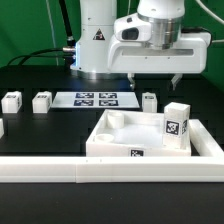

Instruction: Assemble square table

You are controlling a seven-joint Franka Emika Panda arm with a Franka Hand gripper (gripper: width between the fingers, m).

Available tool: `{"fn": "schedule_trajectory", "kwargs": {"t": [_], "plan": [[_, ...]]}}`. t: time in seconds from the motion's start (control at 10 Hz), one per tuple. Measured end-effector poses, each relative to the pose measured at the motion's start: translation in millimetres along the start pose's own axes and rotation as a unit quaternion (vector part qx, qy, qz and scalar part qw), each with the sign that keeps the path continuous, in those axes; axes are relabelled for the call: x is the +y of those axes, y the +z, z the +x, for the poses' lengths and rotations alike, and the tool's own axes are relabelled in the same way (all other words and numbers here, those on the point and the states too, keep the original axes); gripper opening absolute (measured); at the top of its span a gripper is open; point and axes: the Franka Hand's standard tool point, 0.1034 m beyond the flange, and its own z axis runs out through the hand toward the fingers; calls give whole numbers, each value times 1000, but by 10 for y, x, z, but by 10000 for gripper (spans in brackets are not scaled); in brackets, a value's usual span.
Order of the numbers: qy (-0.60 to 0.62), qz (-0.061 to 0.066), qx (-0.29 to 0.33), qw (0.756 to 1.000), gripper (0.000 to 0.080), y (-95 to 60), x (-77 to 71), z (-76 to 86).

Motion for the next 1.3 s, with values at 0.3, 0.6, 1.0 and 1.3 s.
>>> {"fn": "schedule_trajectory", "kwargs": {"t": [0.3,0.6,1.0,1.3], "plan": [[10,-3,-75,997,649,27,41,29],[20,-10,-185,983,649,51,104,-25],[38,-6,-327,944,649,158,134,-118],[46,6,-353,934,649,226,143,-104]]}}
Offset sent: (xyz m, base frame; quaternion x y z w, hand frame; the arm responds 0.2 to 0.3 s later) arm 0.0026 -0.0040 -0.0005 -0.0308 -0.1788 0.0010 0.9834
